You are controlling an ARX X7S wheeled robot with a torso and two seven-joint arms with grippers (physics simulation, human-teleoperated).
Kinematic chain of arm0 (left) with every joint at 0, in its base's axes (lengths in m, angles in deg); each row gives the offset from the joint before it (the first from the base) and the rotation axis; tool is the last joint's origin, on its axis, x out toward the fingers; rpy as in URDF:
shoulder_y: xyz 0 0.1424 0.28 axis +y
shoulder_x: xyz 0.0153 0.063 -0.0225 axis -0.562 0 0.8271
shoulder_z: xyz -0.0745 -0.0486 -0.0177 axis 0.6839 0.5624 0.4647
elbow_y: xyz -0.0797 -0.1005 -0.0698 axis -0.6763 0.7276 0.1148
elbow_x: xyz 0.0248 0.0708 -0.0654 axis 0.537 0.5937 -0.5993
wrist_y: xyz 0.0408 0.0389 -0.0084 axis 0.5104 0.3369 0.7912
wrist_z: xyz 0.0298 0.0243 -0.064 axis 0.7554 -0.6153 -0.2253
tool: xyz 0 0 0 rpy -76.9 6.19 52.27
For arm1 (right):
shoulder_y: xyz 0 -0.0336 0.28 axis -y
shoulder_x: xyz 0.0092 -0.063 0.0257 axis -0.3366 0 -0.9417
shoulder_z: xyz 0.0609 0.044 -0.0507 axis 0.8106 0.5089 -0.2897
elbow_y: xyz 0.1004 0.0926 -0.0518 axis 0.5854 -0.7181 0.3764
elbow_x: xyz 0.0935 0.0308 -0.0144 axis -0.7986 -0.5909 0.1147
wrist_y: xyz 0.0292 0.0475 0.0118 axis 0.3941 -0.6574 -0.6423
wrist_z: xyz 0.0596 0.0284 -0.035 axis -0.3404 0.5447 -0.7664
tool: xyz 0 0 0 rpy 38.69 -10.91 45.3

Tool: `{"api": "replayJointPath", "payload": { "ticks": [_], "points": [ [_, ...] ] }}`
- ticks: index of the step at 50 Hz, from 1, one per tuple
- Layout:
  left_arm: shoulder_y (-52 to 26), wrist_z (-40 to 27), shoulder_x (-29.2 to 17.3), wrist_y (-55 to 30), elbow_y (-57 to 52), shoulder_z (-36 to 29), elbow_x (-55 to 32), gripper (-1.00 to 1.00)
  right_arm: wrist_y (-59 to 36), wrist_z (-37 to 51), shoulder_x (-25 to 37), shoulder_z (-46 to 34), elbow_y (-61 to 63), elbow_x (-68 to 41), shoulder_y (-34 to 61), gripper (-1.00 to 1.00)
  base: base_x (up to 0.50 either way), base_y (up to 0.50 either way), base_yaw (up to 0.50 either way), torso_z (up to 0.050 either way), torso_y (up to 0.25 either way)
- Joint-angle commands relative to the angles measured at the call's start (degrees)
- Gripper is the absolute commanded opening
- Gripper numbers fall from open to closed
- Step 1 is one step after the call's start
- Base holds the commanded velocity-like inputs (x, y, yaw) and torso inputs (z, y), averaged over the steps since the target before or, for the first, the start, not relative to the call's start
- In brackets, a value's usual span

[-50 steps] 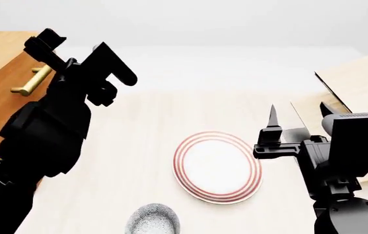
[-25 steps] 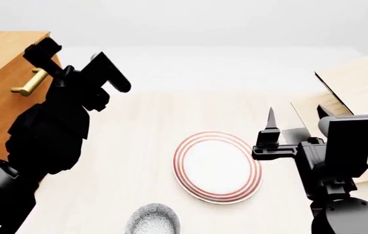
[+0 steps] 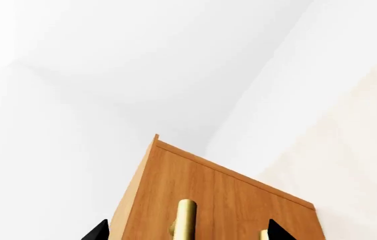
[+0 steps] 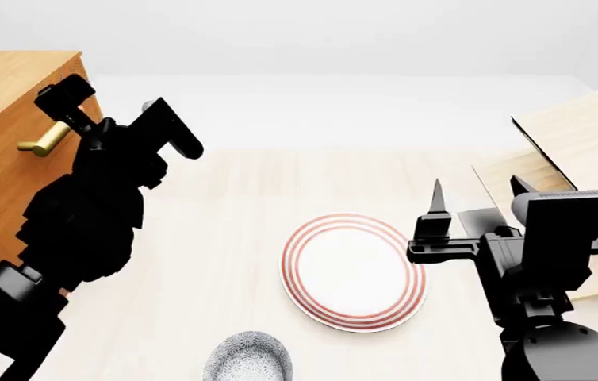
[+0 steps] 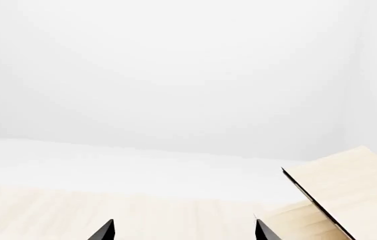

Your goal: Open the top drawer of the cabinet and put the bowl in it.

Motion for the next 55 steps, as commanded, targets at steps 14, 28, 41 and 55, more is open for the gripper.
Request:
{"api": "replayJointPath", "payload": {
  "ticks": [14,28,41,55],
  "points": [
    [-0.2,-1.3,2.2,4.0,9.5,0.2,-0.4,1.0,1.3,0.3,0.0,-0.5,-1.7,-0.4,-0.3,1.0,0.0,0.0,0.0,0.0,0.0],
    [-1.9,-2.4,4.1,7.6,18.0,0.7,-0.7,1.0,1.8,0.6,0.1,-0.9,-2.4,-0.6,-0.1,1.0,0.0,0.0,0.0,0.0,0.0],
    [-3.1,-3.1,5.2,9.6,23.7,0.9,-0.7,1.0,2.1,0.9,0.2,-1.3,-3.0,-0.7,0.0,1.0,0.0,0.0,0.0,0.0,0.0],
    [-4.6,-3.9,7.1,12.5,31.5,1.6,-1.4,1.0,3.0,1.1,0.3,-1.6,-4.1,-0.7,-0.1,1.0,0.0,0.0,0.0,0.0,0.0]
  ]
}}
